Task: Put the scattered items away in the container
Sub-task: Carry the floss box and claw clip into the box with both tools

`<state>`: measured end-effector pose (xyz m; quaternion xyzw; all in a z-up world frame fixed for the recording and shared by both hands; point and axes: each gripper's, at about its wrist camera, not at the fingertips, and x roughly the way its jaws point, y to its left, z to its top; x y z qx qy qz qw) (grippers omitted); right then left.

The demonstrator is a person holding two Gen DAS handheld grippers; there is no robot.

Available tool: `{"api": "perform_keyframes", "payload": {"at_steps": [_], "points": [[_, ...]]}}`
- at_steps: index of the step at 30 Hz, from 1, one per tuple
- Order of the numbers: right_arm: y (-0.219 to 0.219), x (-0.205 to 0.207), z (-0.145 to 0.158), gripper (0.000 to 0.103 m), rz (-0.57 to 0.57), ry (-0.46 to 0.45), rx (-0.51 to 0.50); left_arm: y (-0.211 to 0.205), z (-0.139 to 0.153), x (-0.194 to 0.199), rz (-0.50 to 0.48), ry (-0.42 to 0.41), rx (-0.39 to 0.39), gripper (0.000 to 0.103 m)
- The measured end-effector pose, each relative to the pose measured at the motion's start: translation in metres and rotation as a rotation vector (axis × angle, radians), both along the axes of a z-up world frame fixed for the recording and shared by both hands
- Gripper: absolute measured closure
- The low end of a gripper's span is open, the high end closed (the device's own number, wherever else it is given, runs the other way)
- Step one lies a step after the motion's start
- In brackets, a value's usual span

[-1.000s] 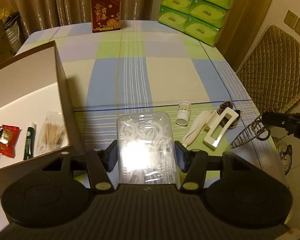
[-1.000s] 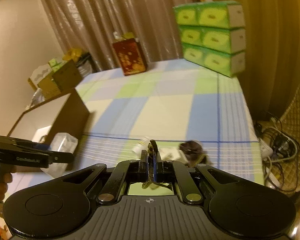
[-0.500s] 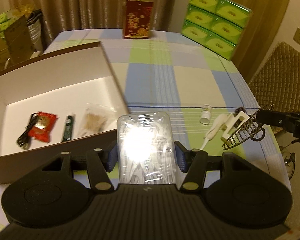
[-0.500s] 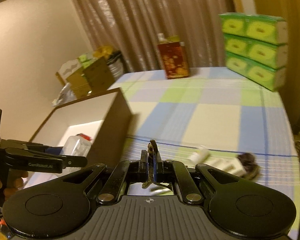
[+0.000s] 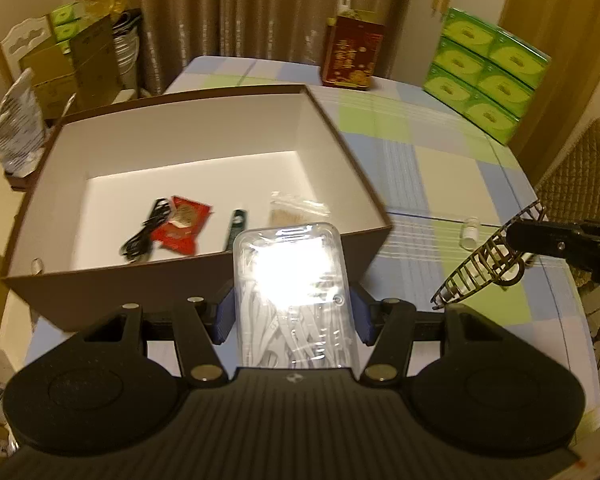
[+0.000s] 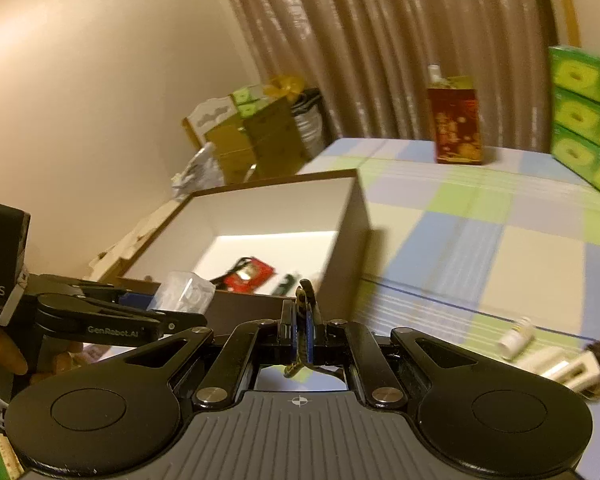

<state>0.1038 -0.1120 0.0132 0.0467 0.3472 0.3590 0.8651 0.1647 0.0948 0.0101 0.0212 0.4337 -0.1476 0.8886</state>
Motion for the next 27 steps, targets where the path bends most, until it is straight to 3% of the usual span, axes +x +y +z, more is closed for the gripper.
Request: {"api": "perform_keyframes", "payload": {"at_steps": [14, 27], "points": [[0.067, 0.013, 0.016, 0.102, 0.075, -0.046, 0.043, 0.071, 0.019, 0.013, 0.076, -0.048, -0.005, 0.051], [0.122, 0.058, 0.019, 0.102, 0.084, -0.08, 0.045, 0.104, 0.031, 0.072, 0.087, -0.092, 0.03, 0.05]]}}
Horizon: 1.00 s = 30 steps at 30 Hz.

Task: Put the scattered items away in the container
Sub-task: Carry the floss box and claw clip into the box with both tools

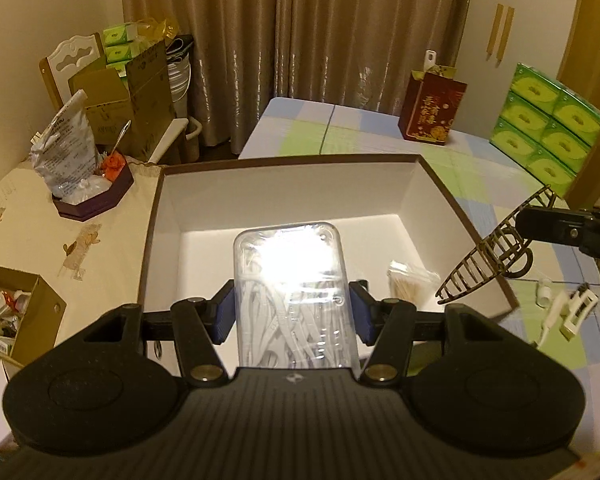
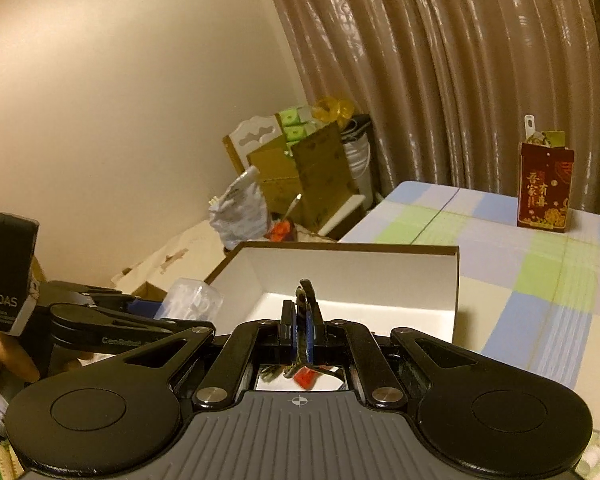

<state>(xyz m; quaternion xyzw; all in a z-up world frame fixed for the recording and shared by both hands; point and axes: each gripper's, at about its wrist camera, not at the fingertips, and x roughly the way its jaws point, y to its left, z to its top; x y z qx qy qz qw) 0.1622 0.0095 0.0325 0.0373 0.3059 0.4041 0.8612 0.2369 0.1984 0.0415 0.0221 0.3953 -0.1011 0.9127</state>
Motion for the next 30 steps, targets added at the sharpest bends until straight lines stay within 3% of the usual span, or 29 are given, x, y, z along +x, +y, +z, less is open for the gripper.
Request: {"api": "perform_keyframes", "payload": {"at_steps": [13, 30], "points": [[0.03, 0.086, -0.044, 0.102, -0.116, 0.123, -0.022, 0.004, -0.032, 0.08, -0.023, 0.079, 0.019, 0.05], [0.068, 0.139, -0.086, 0.102, -0.163, 0.225, -0.113, 0.0, -0.094, 0.15, -0.011, 0.214, 0.093, 0.05]]}}
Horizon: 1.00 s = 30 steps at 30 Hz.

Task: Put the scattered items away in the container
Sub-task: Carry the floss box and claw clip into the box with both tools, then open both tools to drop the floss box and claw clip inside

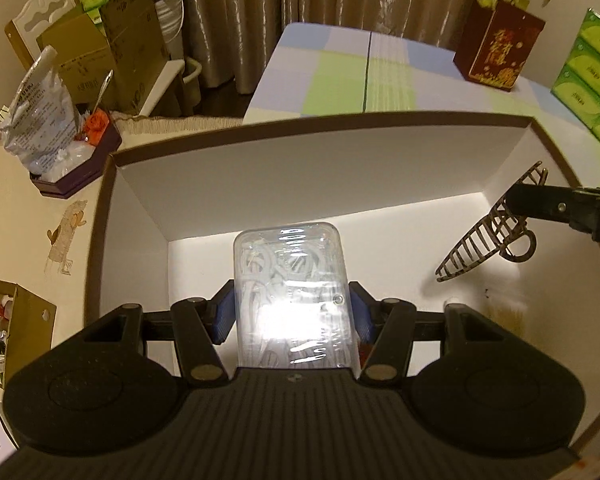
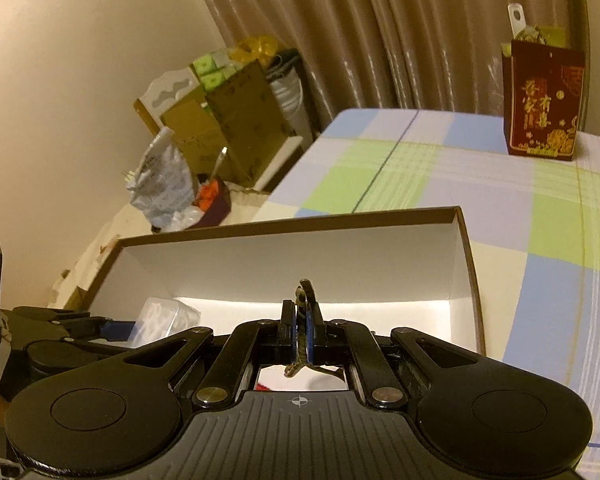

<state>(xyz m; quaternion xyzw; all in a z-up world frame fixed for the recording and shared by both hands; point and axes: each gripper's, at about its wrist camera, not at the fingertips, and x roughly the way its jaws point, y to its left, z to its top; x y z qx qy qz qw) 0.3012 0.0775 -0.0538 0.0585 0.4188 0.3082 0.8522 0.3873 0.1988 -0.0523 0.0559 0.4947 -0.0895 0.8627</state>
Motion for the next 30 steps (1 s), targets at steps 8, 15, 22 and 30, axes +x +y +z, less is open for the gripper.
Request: {"api": "perform_keyframes", "payload": {"at_steps": [8, 15, 22, 30], "points": [[0.012, 0.023, -0.019, 0.101, -0.025, 0.055, -0.043, -0.004, -0.019, 0.018, 0.003, 0.049, 0.017, 0.05], [0.008, 0.029, -0.025, 0.09, -0.022, 0.068, -0.086, -0.002, -0.028, 0.023, 0.008, 0.076, 0.019, 0.05], [0.004, 0.015, -0.021, 0.054, 0.013, 0.058, -0.085, 0.002, -0.032, 0.027, 0.029, 0.094, 0.024, 0.05], [0.006, 0.002, -0.011, 0.044, 0.05, 0.048, -0.103, 0.003, -0.034, 0.029, 0.043, 0.115, 0.031, 0.05]]}}
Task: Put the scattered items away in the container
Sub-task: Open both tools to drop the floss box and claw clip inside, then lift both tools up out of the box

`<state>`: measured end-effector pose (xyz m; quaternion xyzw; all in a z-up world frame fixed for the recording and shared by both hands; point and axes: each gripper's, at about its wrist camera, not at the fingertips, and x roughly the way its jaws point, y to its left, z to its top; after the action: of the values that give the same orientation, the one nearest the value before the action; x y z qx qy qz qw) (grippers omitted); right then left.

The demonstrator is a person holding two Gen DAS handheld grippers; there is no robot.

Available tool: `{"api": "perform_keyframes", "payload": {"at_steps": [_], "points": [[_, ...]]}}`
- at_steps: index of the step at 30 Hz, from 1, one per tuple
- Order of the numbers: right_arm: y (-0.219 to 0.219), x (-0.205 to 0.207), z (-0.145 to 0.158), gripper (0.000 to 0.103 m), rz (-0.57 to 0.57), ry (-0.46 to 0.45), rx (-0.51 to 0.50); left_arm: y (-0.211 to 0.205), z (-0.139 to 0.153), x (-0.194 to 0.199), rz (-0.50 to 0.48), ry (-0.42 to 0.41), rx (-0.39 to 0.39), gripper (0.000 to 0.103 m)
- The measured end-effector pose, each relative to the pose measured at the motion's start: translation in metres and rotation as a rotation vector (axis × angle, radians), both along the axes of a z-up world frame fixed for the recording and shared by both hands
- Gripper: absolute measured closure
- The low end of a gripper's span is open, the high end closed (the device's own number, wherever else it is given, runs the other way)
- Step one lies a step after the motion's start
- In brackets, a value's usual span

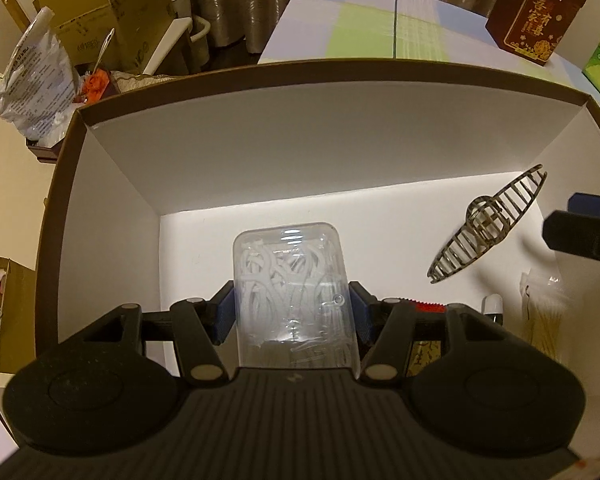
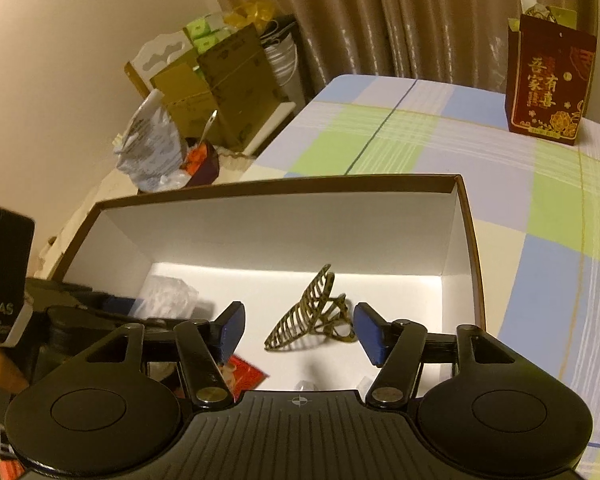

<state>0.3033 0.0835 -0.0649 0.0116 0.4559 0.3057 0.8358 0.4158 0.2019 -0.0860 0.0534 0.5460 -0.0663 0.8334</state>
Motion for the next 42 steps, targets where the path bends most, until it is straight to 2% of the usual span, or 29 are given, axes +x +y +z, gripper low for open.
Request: {"api": "perform_keyframes", "payload": {"at_steps": [3, 5, 6, 24, 34, 42], "points": [[0.003, -0.008, 0.004, 0.036, 0.032, -0.023, -0.024, 0.002, 0.001, -0.002, 0.006, 0.0, 0.005, 0.047], [0.004, -0.014, 0.006, 0.027, 0.037, -0.046, -0.046, 0.003, 0.006, -0.004, 0.012, -0.013, 0.004, 0.033], [0.005, -0.016, 0.008, 0.026, 0.037, -0.058, -0.055, 0.004, 0.009, -0.005, 0.014, -0.021, 0.001, 0.032], [-0.004, -0.043, 0.025, 0.012, 0.039, -0.127, -0.073, 0.004, 0.061, -0.05, 0.008, -0.111, -0.018, 0.028], [-0.018, -0.068, 0.046, 0.002, 0.023, -0.172, -0.047, 0.003, 0.094, -0.089, 0.026, -0.183, -0.005, 0.02], [-0.039, -0.097, 0.061, 0.002, 0.034, -0.193, -0.02, -0.001, 0.116, -0.13, 0.048, -0.227, 0.0, 0.018]]}}
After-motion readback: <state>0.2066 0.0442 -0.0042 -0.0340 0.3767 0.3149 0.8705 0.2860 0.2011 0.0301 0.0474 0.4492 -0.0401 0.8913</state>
